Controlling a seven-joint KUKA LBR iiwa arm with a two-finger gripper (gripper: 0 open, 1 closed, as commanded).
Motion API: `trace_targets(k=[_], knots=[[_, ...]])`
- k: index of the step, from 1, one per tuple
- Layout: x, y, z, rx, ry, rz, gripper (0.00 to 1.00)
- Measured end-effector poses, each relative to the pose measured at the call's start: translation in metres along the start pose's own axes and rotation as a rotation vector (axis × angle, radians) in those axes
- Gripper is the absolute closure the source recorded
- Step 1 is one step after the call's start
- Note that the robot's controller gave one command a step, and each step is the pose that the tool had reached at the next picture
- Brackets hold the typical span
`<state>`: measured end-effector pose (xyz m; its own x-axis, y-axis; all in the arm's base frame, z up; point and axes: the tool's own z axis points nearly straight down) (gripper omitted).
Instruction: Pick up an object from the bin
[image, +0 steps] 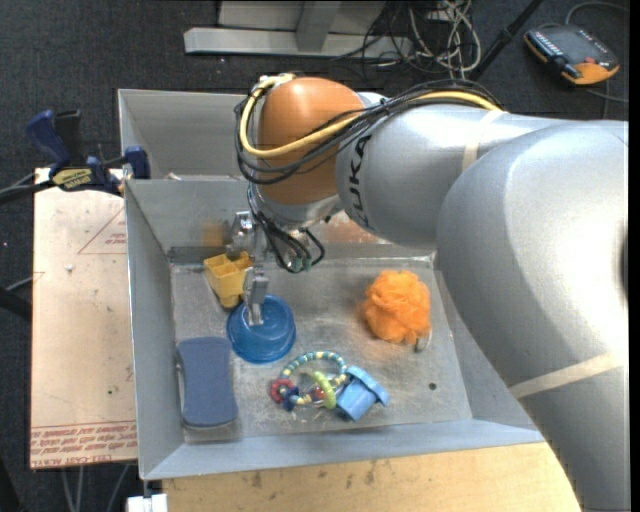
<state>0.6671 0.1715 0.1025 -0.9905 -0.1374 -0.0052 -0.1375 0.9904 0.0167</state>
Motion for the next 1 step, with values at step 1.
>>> trace_targets(k=[1], knots=[[0.0000, -0.0001, 0.0002, 0.000, -0.001, 0.000, 1.00]])
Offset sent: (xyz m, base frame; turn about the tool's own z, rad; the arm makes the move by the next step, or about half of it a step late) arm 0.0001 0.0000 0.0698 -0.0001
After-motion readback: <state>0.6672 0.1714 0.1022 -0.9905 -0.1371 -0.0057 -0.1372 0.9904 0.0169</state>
